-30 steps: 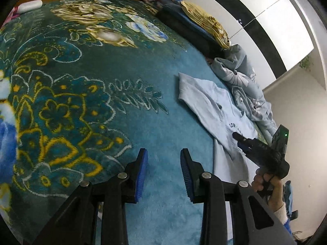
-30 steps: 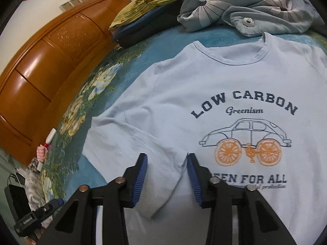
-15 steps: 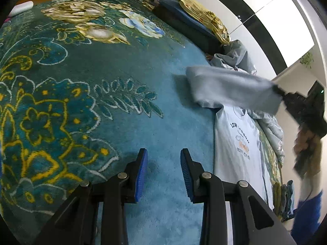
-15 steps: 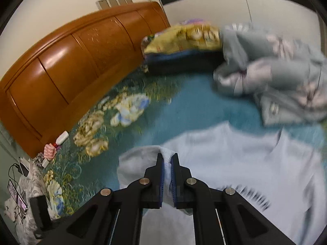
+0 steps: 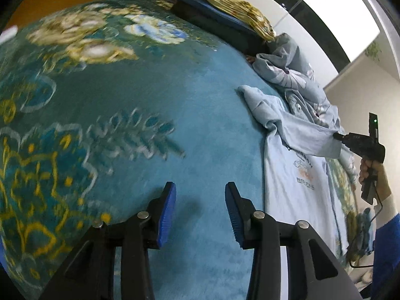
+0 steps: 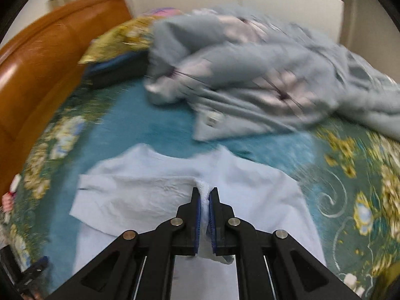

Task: Fold clothes

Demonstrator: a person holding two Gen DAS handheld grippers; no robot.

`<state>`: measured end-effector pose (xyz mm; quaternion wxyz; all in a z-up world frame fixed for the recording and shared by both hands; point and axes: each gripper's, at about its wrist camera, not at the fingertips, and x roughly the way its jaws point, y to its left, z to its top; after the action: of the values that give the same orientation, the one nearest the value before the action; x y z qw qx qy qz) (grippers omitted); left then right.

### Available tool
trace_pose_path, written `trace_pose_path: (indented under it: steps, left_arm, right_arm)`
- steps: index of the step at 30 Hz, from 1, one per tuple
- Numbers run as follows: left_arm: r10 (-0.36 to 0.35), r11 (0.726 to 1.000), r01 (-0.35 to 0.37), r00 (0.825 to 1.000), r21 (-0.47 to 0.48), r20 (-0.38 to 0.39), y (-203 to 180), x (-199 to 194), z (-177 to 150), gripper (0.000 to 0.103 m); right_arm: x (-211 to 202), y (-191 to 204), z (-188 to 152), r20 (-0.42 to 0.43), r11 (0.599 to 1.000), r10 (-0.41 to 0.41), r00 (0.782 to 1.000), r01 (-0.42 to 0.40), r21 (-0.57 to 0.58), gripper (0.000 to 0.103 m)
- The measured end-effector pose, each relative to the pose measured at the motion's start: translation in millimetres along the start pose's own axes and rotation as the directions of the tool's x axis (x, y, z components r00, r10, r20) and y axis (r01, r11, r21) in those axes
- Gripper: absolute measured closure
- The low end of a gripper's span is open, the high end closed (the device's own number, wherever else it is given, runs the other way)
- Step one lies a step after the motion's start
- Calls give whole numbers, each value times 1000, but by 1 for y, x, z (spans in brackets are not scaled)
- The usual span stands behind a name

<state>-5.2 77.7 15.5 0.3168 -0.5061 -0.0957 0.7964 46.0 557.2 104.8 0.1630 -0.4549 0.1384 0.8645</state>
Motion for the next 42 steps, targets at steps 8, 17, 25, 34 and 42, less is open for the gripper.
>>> trace_pose_path:
  steps: [8, 17, 25, 34, 42]
  left_arm:
    - [-20, 992, 21, 1000, 121, -11, -52, 29, 49, 61]
    - [-17, 991, 33, 993, 132, -118, -94, 121, 117, 61]
    - [-46, 999, 48, 991, 13, -126, -92, 179, 153, 60]
    - [-23, 997, 31, 995, 76, -102, -110, 195, 170, 91]
    - [55, 988, -51, 998, 143, -24, -115, 191, 191, 99]
  right_arm:
    - [26, -54, -12, -7, 993, -59, 998, 59, 103, 96]
    - [52, -77, -22, -39, 981, -113, 993, 117, 156, 96]
    - [57, -75, -24, -39, 984, -113, 993, 117, 134, 93]
    - [41, -71, -25, 29, 989, -86, 996, 82, 125, 77]
    - [16, -77, -31, 71, 992, -80, 994, 72, 102, 69]
